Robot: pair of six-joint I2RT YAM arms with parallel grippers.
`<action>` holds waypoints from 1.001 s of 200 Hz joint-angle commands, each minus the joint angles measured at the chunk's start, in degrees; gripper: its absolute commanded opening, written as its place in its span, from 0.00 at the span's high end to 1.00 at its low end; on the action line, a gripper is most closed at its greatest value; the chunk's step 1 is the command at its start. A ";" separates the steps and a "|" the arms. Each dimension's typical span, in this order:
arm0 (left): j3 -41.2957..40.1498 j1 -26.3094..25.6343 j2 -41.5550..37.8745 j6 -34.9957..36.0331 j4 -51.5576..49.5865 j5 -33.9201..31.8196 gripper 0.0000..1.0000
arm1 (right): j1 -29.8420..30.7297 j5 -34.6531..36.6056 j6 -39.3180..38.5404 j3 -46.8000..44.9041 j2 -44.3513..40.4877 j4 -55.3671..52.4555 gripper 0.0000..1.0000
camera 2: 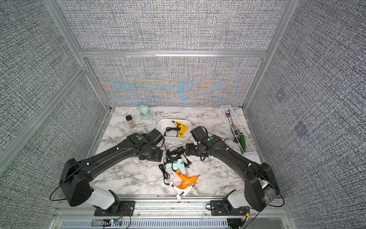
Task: Put the hot melt glue gun into the storage box
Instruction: Move the hot melt adhesive gun to the center of the board.
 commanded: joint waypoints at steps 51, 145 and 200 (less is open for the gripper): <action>1.87 10.05 -2.47 0.64 1.87 -0.92 0.20 | 2.00 -13.37 40.60 -15.23 -9.83 4.47 0.10; -1.11 14.19 -4.72 2.44 5.23 1.45 0.20 | 3.28 -10.00 55.84 -24.17 -11.49 8.74 0.21; -1.66 14.36 -6.14 2.71 4.35 -0.13 0.20 | 1.73 -9.03 53.22 -23.08 -5.32 10.73 0.40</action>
